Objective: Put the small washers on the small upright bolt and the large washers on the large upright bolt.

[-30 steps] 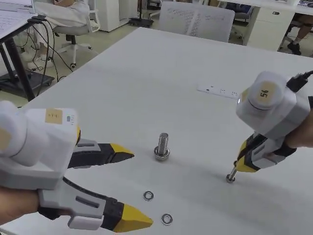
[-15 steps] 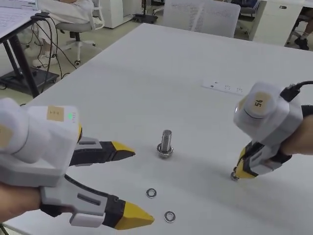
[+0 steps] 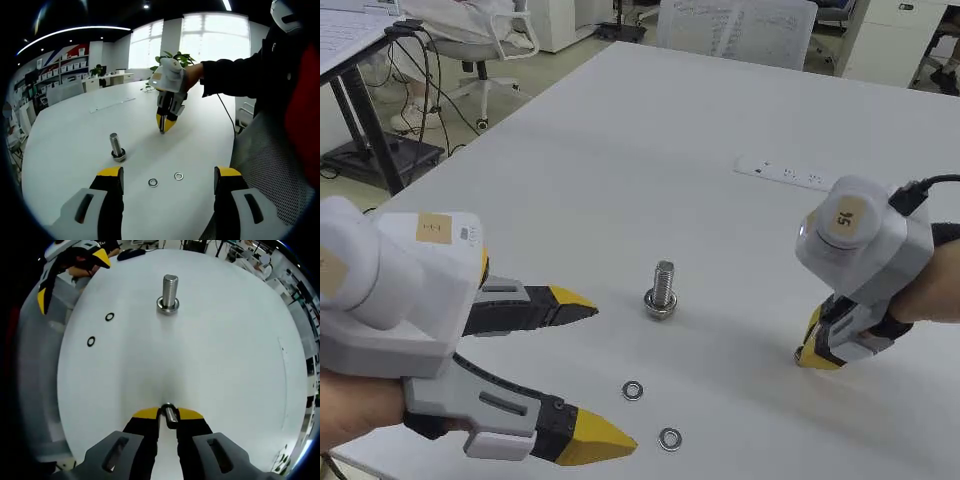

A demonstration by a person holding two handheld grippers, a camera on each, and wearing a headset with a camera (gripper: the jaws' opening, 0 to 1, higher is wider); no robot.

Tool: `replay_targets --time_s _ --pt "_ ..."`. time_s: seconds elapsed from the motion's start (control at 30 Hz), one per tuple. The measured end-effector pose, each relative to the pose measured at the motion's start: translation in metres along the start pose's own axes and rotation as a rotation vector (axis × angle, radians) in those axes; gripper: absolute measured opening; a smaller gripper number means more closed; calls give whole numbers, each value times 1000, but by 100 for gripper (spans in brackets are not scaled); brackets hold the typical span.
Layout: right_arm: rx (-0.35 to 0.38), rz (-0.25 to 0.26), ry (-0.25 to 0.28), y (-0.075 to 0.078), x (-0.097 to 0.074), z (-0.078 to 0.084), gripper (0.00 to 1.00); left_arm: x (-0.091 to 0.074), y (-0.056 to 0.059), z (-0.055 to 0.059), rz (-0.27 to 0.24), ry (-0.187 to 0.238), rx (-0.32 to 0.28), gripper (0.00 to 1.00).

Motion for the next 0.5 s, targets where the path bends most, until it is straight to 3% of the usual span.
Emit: replay_targets --time_s 0.5 --pt "9 7 -2 -2 0 5 19 1 0 -1 7 0 2 73"
Point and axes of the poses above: the centre of the closed fingertips' face, and the gripper's own axes: x roughly forward along the fingers, y roughly to its right, z roughly out of its underside, the point moved 8 cm from there along -x, roughly backward along the fingers, and after that the axes turned 6 degrees about x, right-handed, at the moved point
